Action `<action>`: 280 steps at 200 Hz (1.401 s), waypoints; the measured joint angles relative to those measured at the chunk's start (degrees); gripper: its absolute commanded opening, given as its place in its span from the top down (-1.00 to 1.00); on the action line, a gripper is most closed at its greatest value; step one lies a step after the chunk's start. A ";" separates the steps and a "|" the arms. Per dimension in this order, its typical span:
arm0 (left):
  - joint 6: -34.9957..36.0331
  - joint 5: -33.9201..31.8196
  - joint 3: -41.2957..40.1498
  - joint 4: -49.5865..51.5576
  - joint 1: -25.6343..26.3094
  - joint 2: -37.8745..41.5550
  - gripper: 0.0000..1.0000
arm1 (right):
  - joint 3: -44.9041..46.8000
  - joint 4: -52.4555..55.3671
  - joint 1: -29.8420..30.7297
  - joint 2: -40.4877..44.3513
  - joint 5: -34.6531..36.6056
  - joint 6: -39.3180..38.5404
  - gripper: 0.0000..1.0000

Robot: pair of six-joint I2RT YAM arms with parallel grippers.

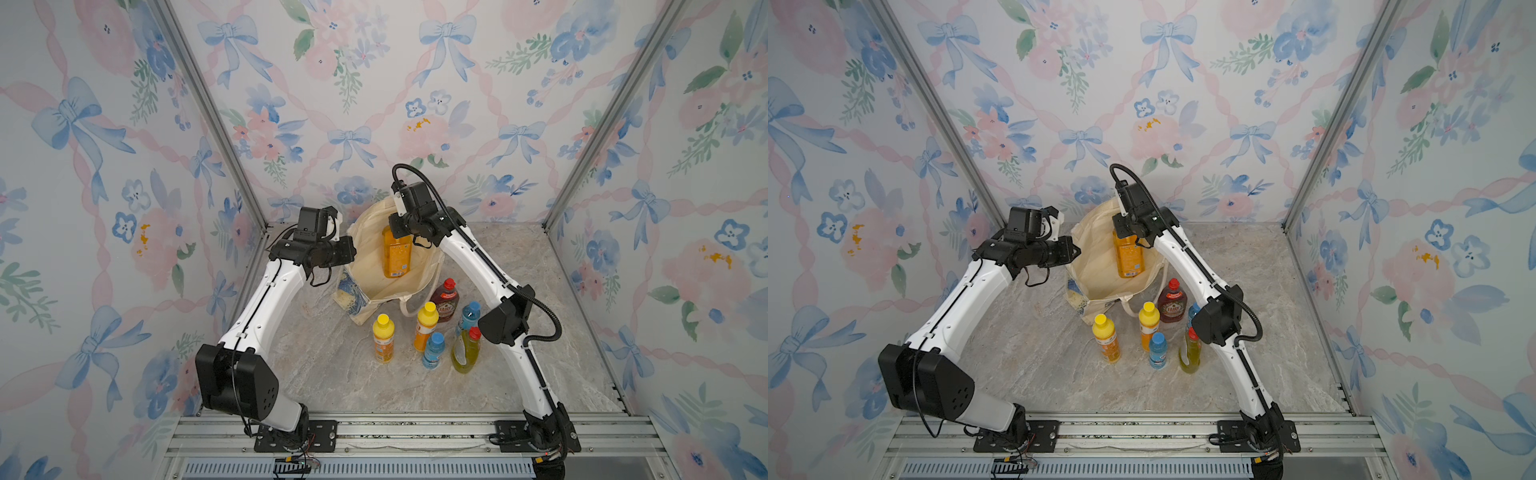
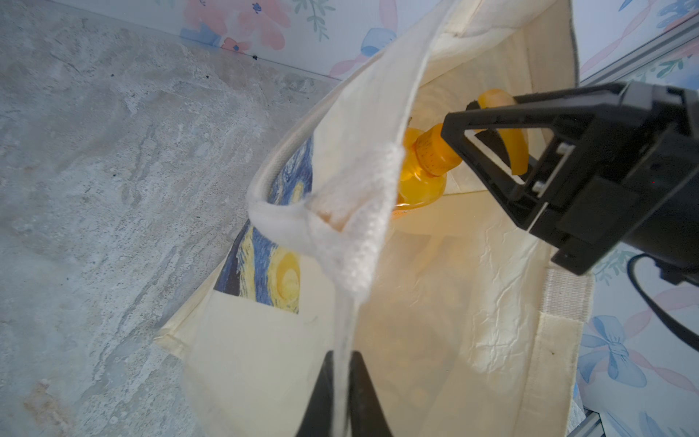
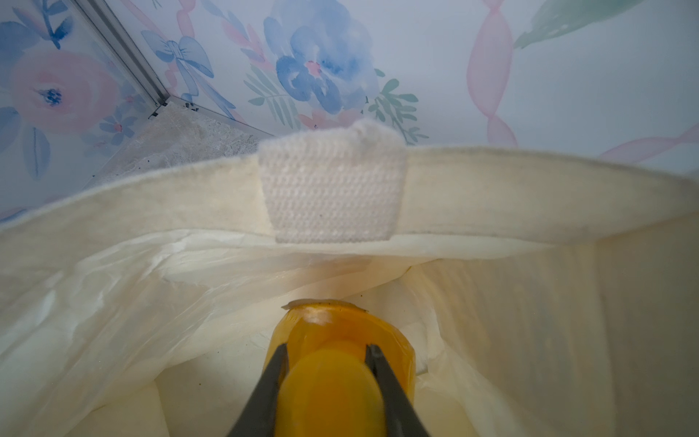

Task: Pack dish soap into the shopping bag
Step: Move the bottle of dish soap to the shopping bag.

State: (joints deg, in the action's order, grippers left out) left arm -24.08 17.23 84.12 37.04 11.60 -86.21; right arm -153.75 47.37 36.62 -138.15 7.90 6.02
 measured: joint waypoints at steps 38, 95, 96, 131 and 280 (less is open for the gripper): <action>0.00 -0.02 0.00 0.00 -0.04 0.00 1.00 | 0.00 -1.36 0.28 -0.44 2.67 -2.89 1.00; 0.00 -0.02 -0.02 -0.02 -0.37 0.00 1.00 | 1.11 -6.47 -0.22 -1.09 5.49 -4.15 1.00; 0.00 -0.02 -0.02 0.00 -0.37 0.00 1.00 | 1.14 -6.56 -0.26 -1.14 5.53 -4.17 1.00; 0.00 -0.04 -0.59 -0.07 -0.76 0.02 1.00 | 1.16 -9.14 -0.92 -1.86 6.93 -4.81 1.00; -0.04 -0.26 -0.74 -0.04 -1.29 0.44 1.00 | 5.86 -15.47 -2.12 -0.98 9.09 -5.84 0.67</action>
State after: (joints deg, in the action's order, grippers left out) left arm -24.12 16.97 83.37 36.99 10.31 -85.78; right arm -147.89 31.90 34.50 -139.13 16.99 0.19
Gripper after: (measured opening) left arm 0.090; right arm 0.301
